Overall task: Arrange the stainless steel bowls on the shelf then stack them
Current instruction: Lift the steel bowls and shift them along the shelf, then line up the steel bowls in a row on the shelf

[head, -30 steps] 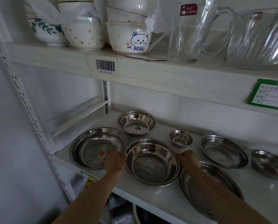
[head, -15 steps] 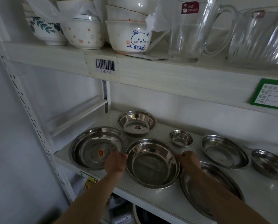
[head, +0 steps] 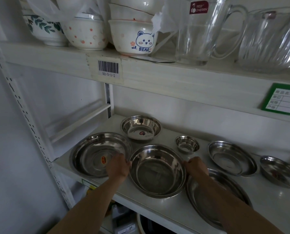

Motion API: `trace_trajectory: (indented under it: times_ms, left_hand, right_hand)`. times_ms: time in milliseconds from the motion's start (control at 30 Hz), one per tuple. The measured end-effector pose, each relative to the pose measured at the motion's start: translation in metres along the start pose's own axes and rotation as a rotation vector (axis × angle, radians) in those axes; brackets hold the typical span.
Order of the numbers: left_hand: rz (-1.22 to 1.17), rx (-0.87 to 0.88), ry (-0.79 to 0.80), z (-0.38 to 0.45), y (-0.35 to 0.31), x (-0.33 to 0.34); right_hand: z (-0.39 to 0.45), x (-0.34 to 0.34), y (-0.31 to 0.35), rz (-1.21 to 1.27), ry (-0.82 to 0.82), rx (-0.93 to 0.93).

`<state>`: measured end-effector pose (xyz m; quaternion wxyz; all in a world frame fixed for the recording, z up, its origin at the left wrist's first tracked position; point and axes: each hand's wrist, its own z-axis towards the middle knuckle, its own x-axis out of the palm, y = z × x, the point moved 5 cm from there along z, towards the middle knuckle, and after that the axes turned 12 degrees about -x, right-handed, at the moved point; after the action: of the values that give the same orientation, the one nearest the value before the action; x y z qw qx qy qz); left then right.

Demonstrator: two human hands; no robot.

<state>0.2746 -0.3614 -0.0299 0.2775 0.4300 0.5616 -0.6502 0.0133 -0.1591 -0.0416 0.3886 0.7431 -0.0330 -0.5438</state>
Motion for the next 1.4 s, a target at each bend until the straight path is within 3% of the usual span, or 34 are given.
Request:
trace_trajectory:
  times_ms: [200, 267, 433, 633, 900, 1033, 1200, 1400]
  left_hand:
    - [-0.011, 0.004, 0.099, 0.026, 0.005, 0.012]
    - [-0.14, -0.055, 0.168, 0.049, 0.011, 0.024]
    - [-0.585, -0.167, 0.283, 0.042, -0.02, -0.02]
    - [-0.8, -0.237, 0.355, 0.074, -0.032, -0.03]
    - [-0.786, -0.252, 0.326, 0.139, -0.028, -0.032]
    - [-0.58, -0.196, 0.206, 0.174, -0.021, -0.029]
    - [-0.337, -0.105, 0.098, 0.206, -0.024, -0.028]
    - [-0.293, -0.105, 0.092, 0.236, -0.034, -0.004]
  right_hand:
    - [0.001, -0.012, 0.015, -0.019, -0.013, -0.025]
    - [0.0, -0.019, 0.027, 0.001, -0.029, -0.056]
    - [0.007, -0.023, 0.066, 0.089, -0.074, -0.151]
    - [0.03, -0.006, 0.1, 0.198, -0.019, -0.095]
    - [0.077, 0.031, 0.138, 0.356, -0.041, -0.027]
    - [0.131, 0.066, 0.129, 0.317, -0.032, -0.016]
    - [0.1, 0.058, 0.165, 0.172, -0.08, -0.001]
    - [0.117, 0.071, 0.161, 0.028, -0.087, 0.011]
